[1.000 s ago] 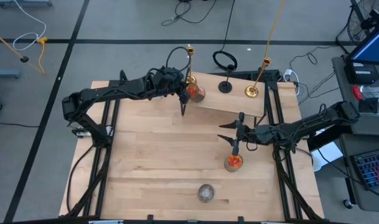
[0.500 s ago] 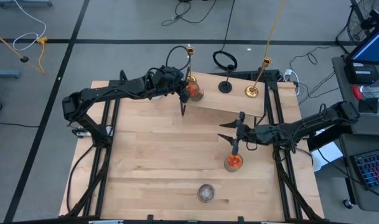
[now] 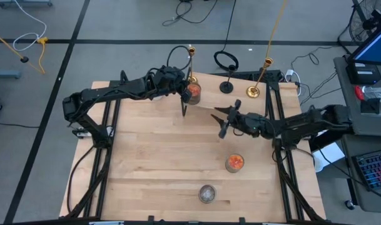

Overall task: Pick & Place candle stick holders
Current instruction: Put the left orange scented candle on the shelf aligned with the left golden candle holder

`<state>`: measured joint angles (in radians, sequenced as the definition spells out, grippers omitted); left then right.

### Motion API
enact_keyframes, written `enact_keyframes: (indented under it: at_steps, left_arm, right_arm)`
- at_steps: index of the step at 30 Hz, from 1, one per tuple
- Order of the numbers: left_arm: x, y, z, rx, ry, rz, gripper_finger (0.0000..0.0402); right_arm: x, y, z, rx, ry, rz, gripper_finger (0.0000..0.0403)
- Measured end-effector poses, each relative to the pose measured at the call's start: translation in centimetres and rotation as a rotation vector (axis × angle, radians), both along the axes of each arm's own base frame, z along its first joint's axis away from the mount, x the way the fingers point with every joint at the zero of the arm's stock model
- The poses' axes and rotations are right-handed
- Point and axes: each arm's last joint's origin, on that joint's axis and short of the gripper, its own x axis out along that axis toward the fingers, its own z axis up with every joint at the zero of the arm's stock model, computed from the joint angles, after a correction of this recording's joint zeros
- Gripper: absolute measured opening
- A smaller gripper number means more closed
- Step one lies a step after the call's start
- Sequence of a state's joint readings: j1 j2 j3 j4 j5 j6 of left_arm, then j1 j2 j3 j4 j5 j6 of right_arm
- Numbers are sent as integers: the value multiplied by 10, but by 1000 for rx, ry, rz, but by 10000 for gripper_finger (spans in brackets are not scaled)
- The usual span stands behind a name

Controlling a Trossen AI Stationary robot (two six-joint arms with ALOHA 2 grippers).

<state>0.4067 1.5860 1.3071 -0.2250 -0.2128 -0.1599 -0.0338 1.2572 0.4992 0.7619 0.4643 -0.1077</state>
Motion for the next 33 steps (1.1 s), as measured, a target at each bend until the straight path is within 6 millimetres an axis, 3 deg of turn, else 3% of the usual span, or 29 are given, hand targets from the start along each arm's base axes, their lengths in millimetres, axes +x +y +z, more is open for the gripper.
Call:
enact_keyframes:
  at_steps: [6,14,19,24,29,33]
  left_arm:
    - [1,5,5,26,-54,14,4]
    - [3,-3,9,80,-30,-142,50]
    - [-9,-14,26,163,3,-168,54]
    - [-23,-30,34,140,62,-204,39]
    - [-30,-44,25,65,172,-224,5]
    - [-26,-49,7,11,246,-211,14]
  right_arm:
    - [7,-4,-10,20,11,14,148]
    - [3,-4,-5,10,1,7,149]
    - [-3,1,0,12,37,22,149]
    - [-9,10,7,17,22,60,149]
    - [-12,20,12,15,2,105,146]
    - [-13,26,14,14,-3,130,146]
